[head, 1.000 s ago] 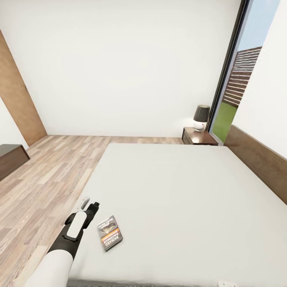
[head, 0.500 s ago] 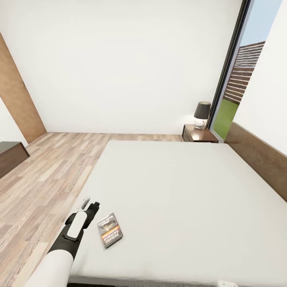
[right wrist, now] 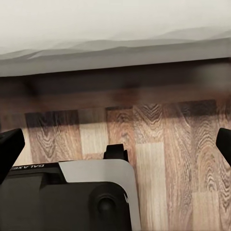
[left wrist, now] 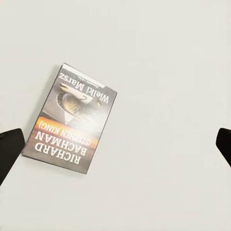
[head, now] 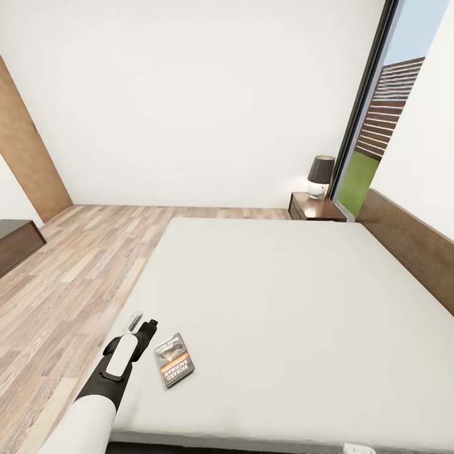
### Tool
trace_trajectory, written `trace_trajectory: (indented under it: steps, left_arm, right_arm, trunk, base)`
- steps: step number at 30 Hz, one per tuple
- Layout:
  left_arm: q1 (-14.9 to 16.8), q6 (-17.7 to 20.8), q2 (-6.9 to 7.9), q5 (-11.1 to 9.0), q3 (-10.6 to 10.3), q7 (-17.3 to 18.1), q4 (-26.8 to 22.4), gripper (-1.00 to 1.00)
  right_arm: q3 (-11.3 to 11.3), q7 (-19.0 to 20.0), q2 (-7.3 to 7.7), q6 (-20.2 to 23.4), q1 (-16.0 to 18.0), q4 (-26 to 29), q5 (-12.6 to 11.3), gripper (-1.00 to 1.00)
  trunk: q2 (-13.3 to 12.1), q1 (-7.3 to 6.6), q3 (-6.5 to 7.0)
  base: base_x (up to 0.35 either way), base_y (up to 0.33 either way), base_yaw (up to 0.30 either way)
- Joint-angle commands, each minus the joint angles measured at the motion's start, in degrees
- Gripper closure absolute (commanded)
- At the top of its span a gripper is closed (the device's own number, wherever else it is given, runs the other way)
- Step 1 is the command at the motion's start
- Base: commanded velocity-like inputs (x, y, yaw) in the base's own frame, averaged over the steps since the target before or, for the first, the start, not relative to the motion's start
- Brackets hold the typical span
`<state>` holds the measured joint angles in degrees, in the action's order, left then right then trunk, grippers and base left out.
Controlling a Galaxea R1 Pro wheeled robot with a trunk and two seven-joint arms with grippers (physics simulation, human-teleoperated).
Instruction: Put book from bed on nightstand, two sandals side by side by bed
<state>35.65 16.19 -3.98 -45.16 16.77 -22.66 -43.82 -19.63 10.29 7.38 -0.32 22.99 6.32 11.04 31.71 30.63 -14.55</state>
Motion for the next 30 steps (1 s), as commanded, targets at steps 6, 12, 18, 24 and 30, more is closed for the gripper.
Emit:
trace_trajectory:
  steps: [6,12,18,24,30]
  left_arm:
    - [0.0,0.2,-0.06,-0.5,0.2,-0.3,-0.1,-1.00]
    - [0.0,0.2,-0.06,-0.5,0.2,-0.3,-0.1,-1.00]
    - [0.0,0.2,-0.06,-0.5,0.2,-0.3,-0.1,-1.00]
    - [0.0,0.2,-0.06,-0.5,0.2,-0.3,-0.1,-1.00]
    - [0.0,0.2,-0.06,-0.5,0.2,-0.3,-0.1,-1.00]
  right_arm:
    - [-0.5,0.3,0.00,0.0,0.0,0.0,0.6,-1.00]
    - [-0.5,0.3,0.02,0.0,0.0,0.0,0.6,-1.00]
    - [-0.5,0.3,0.01,0.0,0.0,0.0,0.6,-1.00]
    - [-0.5,0.3,0.00,0.0,0.0,0.0,0.6,-1.00]
    - [-0.5,0.3,0.00,0.0,0.0,0.0,0.6,-1.00]
  trunk:
    - [0.1,0.02,-0.63]
    - [0.1,0.02,-1.17]
    - [0.1,0.02,-1.71]
    - [0.1,0.02,-2.25]
    - [0.1,0.02,-2.79]
  base:
    - [0.000,0.000,0.000]
    - [0.000,0.000,0.000]
    - [0.000,0.000,0.000]
    - [0.000,0.000,0.000]
    - [0.000,0.000,0.000]
